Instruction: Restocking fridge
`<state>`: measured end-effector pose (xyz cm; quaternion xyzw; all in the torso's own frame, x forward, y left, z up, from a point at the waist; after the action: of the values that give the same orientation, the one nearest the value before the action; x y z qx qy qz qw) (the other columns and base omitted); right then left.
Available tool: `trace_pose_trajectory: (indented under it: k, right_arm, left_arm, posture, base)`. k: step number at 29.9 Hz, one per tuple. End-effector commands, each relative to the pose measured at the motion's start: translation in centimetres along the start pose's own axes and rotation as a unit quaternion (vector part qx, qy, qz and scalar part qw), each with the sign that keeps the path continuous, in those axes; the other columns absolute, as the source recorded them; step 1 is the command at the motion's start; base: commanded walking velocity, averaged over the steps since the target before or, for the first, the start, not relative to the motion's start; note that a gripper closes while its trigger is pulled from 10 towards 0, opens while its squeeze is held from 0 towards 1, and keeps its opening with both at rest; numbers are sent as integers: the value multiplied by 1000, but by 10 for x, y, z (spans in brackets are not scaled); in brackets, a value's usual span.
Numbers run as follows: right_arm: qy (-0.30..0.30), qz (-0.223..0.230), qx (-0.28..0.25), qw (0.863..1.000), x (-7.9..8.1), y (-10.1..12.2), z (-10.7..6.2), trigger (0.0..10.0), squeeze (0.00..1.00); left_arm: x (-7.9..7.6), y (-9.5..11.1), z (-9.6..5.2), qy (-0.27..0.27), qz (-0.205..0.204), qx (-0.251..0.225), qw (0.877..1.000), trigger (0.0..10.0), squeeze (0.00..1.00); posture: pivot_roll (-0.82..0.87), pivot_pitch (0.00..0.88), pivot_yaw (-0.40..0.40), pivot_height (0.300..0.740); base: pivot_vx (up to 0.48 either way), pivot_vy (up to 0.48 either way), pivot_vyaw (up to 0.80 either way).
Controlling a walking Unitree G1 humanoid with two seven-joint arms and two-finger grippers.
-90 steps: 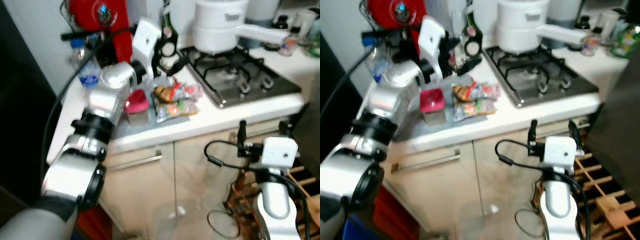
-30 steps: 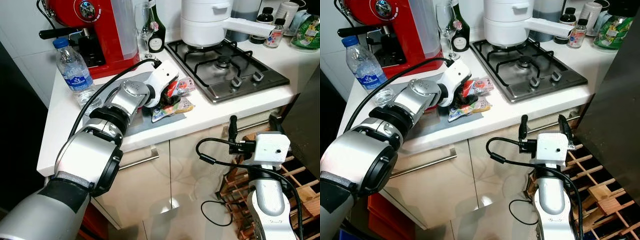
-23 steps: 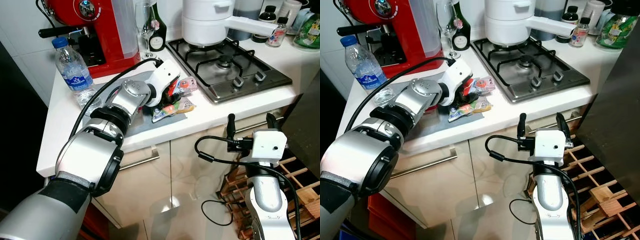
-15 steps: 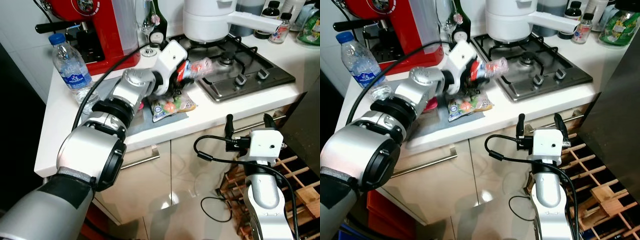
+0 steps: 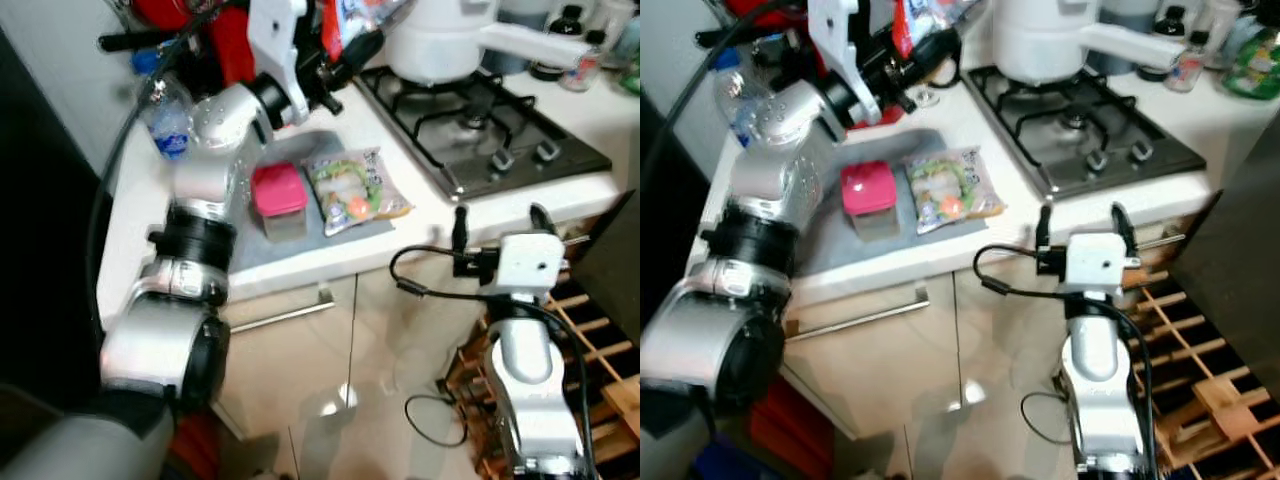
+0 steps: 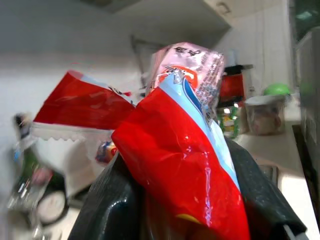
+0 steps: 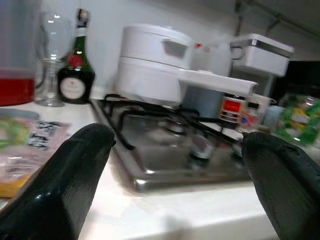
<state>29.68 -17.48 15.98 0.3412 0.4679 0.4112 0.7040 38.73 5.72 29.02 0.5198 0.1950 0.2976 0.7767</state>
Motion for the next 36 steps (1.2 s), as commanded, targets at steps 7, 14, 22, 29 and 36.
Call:
trace_pose_trajectory:
  k: [7, 14, 22, 29, 36]
  right_arm:
    - [25, 11, -15, 1000, 15, 2, 7, 10000, 0]
    - [24, 13, -16, 999, 15, 0, 5, 10000, 0]
    - [21, 11, -15, 1000, 14, -2, 4, 10000, 0]
    - [21, 8, -12, 1000, 12, -5, 5, 10000, 0]
    - [27, 9, -12, 1000, 15, -6, 7, 10000, 0]
  left_arm:
    - [-14, 6, -8, 42, 0, -34, 999, 10000, 0]
    - [-25, -2, -10, 40, -10, -25, 999, 10000, 0]
    - [-26, -5, -11, 52, -15, -20, 998, 10000, 0]
    - [-32, -10, -11, 57, -24, -20, 998, 10000, 0]
    - [-36, -10, -10, 55, -25, -20, 998, 10000, 0]
  posture:
    - [-148, 0, 30, 740]
    - [-161, 0, 39, 740]
    - [-170, 0, 43, 740]
    - [-171, 0, 37, 740]
    - [-166, 0, 34, 740]
  base:
    - [0, 0, 0]
    - [0, 0, 0]
    - [-180, 0, 0]
    - [-398, 0, 0]
    - [-412, 0, 0]
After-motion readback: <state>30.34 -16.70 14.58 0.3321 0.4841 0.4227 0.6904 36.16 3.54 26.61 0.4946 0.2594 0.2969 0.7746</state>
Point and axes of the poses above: a point about 5 cm out from each wrist's last joint towards the gripper, its own z axis pointing out of the wrist towards the gripper, its own y axis along the axis of the wrist's last joint, x = y × z, the point moved 3 cm from there along z, pointing out of the wrist towards the gripper, and after that the axes turned 12 degrees about -z, right-handed, at the moved point
